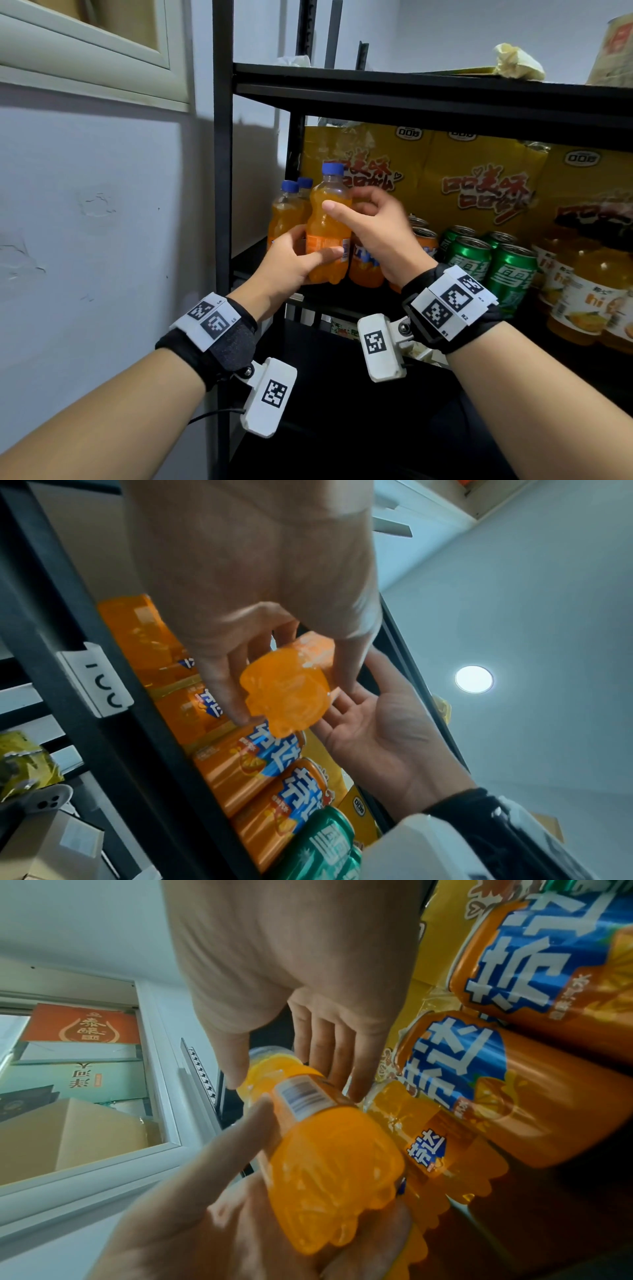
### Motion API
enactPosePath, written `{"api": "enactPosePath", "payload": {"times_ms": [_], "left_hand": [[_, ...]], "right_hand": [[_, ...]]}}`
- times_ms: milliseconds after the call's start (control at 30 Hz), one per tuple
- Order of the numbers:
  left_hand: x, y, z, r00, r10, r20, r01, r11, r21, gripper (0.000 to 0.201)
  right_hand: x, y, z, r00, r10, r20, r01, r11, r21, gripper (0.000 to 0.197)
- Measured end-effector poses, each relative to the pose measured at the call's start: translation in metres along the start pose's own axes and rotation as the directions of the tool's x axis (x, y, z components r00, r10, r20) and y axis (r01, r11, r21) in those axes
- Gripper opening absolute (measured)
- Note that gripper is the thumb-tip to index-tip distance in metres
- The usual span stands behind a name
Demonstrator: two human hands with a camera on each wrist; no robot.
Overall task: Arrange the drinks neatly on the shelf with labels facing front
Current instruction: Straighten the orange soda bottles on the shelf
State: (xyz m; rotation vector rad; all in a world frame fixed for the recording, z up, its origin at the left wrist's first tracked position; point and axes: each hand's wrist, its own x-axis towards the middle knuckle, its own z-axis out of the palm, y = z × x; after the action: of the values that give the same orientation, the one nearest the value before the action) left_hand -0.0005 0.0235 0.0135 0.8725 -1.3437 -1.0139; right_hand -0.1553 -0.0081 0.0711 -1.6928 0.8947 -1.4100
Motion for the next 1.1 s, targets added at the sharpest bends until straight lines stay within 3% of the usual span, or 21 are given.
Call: {"api": "enactPosePath", "payload": {"times_ms": [167,300,433,533,667,800,933,1100], "left_hand": [[-0.003,-0.005,0.001,0.993,0.082,-0.083,-0.080,0.996,0.031,0.071],[-0.005,-0.003,0.002,0.997,0.064,-0.041,-0.063,0.998,0.031,0.074],[-0.006,0.002,-0.001,0.998,-0.046,0.051,0.049,0.997,-0.056,0.055],[-0.006,0.001,-0.002,0.998,-0.047,0.046,0.049,0.997,-0.055,0.045],[-0.010,0.000,0.001,0.997,0.060,-0.040,-0.057,0.997,0.053,0.066],[-0.010,-0.001,0.004,0.999,0.035,0.010,-0.035,0.997,0.063,0.075],[-0.009,0.001,0.006,0.990,-0.073,0.119,0.077,0.996,-0.037,0.052],[-0.011,0.006,0.005,0.995,-0.043,0.092,0.047,0.998,-0.050,0.046]], "right_hand": [[-0.007,-0.010,0.000,0.996,-0.078,0.033,0.081,0.994,-0.073,0.057],[-0.007,-0.014,0.000,0.995,-0.096,-0.023,0.095,0.994,-0.050,0.054],[-0.008,-0.013,-0.002,0.997,-0.060,-0.040,0.061,0.998,0.024,0.057],[-0.010,-0.010,-0.001,1.000,-0.012,-0.024,0.014,0.998,0.062,0.057],[-0.016,-0.008,0.002,1.000,-0.028,0.002,0.028,1.000,0.013,0.052],[-0.017,-0.004,0.002,0.999,-0.031,-0.031,0.032,0.999,0.024,0.043],[-0.018,-0.003,0.000,0.998,-0.030,-0.052,0.033,0.998,0.051,0.041],[-0.018,-0.005,-0.004,0.998,0.053,-0.029,-0.049,0.990,0.134,0.046]]}}
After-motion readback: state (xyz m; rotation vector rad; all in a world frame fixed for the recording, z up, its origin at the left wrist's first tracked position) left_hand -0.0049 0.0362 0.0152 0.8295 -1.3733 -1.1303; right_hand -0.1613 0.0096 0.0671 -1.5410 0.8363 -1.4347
